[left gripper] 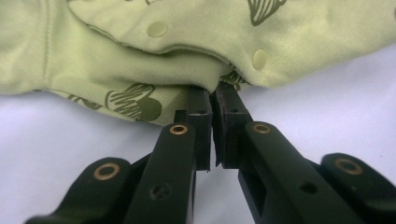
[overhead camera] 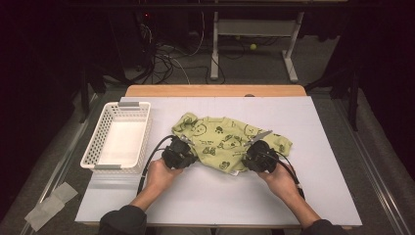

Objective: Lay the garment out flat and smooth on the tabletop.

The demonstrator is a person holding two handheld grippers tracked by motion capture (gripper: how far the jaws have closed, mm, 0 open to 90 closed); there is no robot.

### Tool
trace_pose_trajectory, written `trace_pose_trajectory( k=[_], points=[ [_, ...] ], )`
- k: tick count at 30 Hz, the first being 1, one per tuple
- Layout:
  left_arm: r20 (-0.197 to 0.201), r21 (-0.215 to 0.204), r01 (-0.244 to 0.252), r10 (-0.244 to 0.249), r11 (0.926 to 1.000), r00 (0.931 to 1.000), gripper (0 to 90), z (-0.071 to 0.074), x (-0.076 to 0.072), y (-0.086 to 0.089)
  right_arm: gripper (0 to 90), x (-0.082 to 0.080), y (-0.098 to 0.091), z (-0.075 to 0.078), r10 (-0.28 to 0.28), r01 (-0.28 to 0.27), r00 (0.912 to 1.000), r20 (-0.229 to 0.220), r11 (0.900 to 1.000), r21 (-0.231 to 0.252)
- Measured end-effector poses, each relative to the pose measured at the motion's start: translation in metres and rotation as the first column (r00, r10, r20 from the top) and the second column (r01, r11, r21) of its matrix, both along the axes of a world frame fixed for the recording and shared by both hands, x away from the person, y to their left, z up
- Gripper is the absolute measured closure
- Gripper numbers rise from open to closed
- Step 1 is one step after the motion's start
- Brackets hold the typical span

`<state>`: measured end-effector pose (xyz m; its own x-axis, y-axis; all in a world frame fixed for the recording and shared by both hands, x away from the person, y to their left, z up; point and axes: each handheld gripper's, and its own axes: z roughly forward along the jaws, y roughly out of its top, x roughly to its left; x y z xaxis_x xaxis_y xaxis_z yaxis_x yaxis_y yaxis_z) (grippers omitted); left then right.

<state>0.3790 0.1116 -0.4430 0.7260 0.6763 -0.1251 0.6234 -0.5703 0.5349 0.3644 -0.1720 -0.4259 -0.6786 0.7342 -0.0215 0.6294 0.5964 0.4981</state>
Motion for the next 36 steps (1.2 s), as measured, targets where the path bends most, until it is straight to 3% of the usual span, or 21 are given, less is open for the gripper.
trace_pose_trajectory(
  k=[6, 13, 16, 18, 22, 24, 27, 30, 36],
  points=[
    [0.03, -0.034, -0.006, 0.007, 0.9994, 0.9995, 82.6, 0.018, -0.004, 0.011, 84.4, -0.004, -0.004, 0.017, 0.012, -0.013, 0.9995, 0.03, 0.9989, 0.045],
    [0.076, -0.098, -0.025, 0.032, 0.9949, 0.9966, 82.6, 0.046, 0.001, 0.018, 84.5, -0.002, -0.006, 0.056, 0.004, -0.012, 0.9943, 0.106, 0.9968, 0.079],
    [0.081, -0.114, -0.047, 0.056, 0.9924, 0.9951, 82.6, 0.054, 0.009, 0.018, 84.7, 0.005, -0.007, 0.068, -0.014, 0.004, 0.991, 0.133, 0.9969, 0.079],
    [0.082, -0.11, -0.056, 0.065, 0.9923, 0.9945, 82.6, 0.056, 0.015, 0.017, 84.8, 0.013, -0.007, 0.07, -0.034, 0.026, 0.9877, 0.153, 0.9984, 0.05],
    [0.06, -0.096, -0.074, 0.08, 0.9927, 0.995, 82.5, 0.05, 0.029, 0.01, 84.8, 0.037, -0.009, 0.058, -0.095, 0.098, 0.9834, 0.155, 0.9951, -0.014],
    [0.038, -0.084, -0.083, 0.086, 0.9931, 0.9956, 82.4, 0.04, 0.035, 0.004, 84.2, 0.05, -0.009, 0.043, -0.127, 0.134, 0.9843, 0.122, 0.9901, -0.043],
    [0.008, -0.056, -0.084, 0.085, 0.9948, 0.9963, 82.4, 0.028, 0.042, -0.002, 82.2, 0.058, -0.008, 0.022, -0.147, 0.148, 0.9873, 0.06, 0.9888, -0.019],
    [-0.001, -0.045, -0.092, 0.092, 0.9947, 0.9958, 82.2, 0.021, 0.048, -0.003, 74.4, 0.051, -0.005, 0.02, -0.128, 0.129, 0.9901, 0.057, 0.9915, -0.013],
    [-0.015, -0.052, -0.111, 0.111, 0.9924, 0.9937, 81.3, 0.015, 0.055, -0.005, 70.3, 0.015, -0.006, 0.051, -0.082, 0.074, 0.9841, 0.158, 0.9958, 0.053]
  ],
)
